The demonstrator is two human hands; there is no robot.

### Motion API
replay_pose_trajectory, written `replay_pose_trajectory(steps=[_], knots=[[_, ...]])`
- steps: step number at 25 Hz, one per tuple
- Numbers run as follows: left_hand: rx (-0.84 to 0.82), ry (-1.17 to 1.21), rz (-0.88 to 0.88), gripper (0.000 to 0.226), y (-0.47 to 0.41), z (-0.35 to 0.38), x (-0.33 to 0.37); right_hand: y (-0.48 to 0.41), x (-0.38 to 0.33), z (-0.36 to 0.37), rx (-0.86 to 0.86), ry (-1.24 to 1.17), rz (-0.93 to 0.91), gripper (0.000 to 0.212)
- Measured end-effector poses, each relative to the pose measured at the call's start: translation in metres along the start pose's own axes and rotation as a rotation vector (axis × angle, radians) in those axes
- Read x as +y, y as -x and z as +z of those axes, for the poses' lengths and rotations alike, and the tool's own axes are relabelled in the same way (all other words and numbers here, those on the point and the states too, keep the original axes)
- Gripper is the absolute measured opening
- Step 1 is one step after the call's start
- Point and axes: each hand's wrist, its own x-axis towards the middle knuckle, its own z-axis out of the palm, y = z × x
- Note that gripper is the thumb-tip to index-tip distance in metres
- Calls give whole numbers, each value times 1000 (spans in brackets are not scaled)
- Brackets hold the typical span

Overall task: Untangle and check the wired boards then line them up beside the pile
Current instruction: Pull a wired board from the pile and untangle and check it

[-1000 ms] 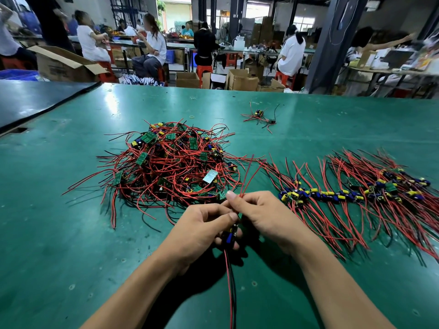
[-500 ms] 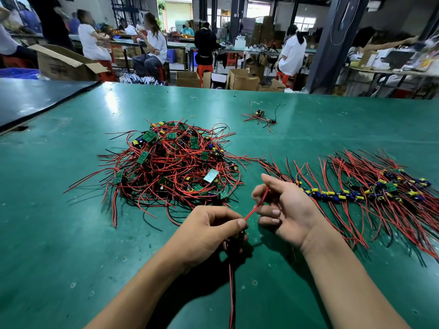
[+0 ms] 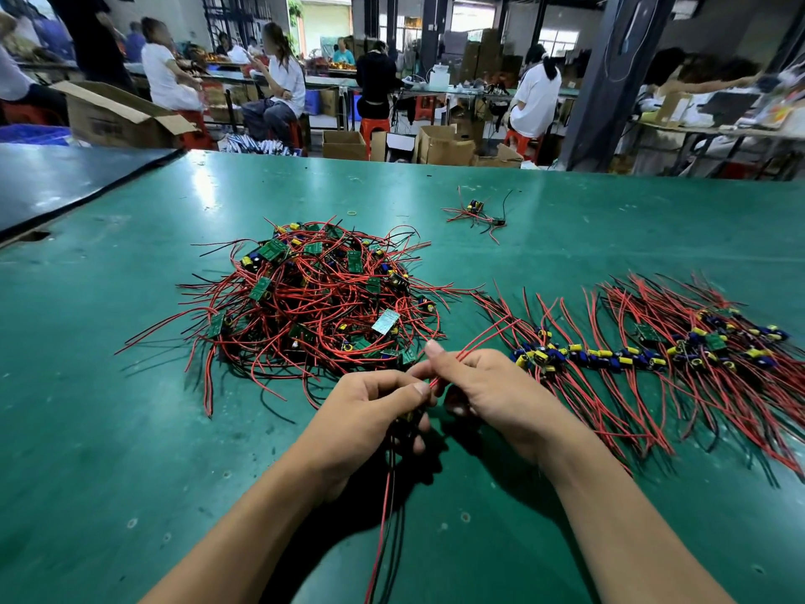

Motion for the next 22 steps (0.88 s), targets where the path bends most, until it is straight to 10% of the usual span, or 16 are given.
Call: replay_pose_trajectory(steps=[8, 15, 22], knots=[[-101, -33, -31, 15, 1, -2, 5, -7, 0, -26, 446, 8, -206, 55], [-150, -83, -37, 15, 3, -3, 8, -1, -13, -27, 191, -490, 34, 63], [-72, -141, -31, 14, 3, -4, 10, -2, -10, -22, 198, -402, 62, 59]])
